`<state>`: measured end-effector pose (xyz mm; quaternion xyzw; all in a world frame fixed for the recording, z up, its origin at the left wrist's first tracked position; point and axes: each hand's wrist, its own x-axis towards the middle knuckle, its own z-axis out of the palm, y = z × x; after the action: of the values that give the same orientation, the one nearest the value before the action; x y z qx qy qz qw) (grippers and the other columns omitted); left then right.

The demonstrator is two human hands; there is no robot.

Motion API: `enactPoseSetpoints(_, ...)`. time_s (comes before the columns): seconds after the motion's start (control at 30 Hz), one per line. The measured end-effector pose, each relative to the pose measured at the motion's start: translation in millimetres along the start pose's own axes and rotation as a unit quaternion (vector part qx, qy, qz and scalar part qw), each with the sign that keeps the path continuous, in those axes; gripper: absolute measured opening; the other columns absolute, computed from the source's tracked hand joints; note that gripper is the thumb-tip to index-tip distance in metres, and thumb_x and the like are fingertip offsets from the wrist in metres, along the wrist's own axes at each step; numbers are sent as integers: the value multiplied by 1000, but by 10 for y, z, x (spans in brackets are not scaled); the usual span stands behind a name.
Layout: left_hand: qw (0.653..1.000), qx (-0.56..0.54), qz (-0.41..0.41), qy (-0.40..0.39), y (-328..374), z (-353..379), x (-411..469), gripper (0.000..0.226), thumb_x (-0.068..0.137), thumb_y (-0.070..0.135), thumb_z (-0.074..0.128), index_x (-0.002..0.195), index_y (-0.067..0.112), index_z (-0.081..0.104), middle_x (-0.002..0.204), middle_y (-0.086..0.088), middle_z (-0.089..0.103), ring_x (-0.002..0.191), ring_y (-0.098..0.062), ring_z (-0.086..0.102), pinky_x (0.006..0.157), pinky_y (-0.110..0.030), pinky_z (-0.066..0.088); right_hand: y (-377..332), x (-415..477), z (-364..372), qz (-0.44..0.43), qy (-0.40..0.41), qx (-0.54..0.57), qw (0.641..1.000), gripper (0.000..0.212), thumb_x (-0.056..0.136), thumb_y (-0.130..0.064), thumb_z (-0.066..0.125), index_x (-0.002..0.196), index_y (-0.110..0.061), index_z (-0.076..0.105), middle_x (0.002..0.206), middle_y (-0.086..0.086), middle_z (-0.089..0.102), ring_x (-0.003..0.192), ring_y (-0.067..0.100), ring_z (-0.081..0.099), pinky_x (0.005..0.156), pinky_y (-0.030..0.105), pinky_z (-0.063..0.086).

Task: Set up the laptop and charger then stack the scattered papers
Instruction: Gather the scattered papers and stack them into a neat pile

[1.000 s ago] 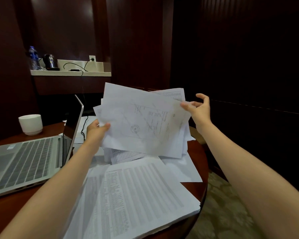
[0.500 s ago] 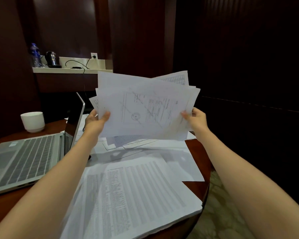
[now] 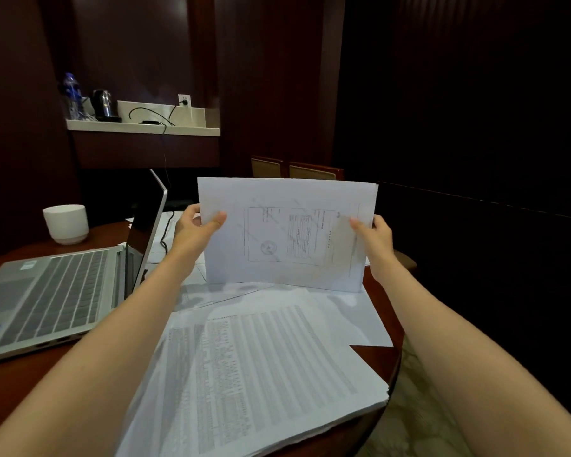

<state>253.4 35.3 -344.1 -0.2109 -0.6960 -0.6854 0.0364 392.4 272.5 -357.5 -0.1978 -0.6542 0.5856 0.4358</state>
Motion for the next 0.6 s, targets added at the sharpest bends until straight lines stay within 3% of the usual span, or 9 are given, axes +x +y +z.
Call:
enactPoseSetpoints(0.17, 998, 26, 0, -61, -83, 26, -63, 40, 90, 18, 59, 129, 10, 51, 124, -5, 58, 114, -22, 54, 88, -29, 41, 55, -63, 2, 39, -12, 21, 999, 26, 93, -10, 53, 119, -8, 56, 108, 2, 58, 97, 19, 57, 78, 31, 48)
enactPoseSetpoints(0.4, 1000, 9, -17, 2, -76, 101, -59, 39, 92, 16, 57, 128, 6, 51, 127, -10, 57, 115, -24, 52, 87, -29, 39, 116, -75, -5, 38, -15, -11, 999, 26, 95, -10, 50, 119, -5, 58, 109, 3, 60, 100, 19, 57, 84, 34, 48)
enactPoseSetpoints(0.53, 1000, 5, -11, 8, -8, 126, -39, 39, 93, 14, 55, 131, 6, 48, 129, -9, 55, 119, -26, 52, 88, -28, 40, 89, -40, -23, 5, 5, -70, 998, 10, 95, -15, 52, 96, -16, 62, 101, 8, 65, 103, 31, 62, 92, 48, 50)
enactPoseSetpoints(0.6, 1000, 9, 8, 8, 42, 139, -13, 41, 93, 12, 54, 133, 7, 44, 131, -9, 54, 120, -25, 51, 90, -28, 41, 19, -4, -32, 1, 31, -56, 998, 9, 95, -13, 52, 96, -13, 62, 97, 12, 66, 102, 32, 62, 89, 43, 52)
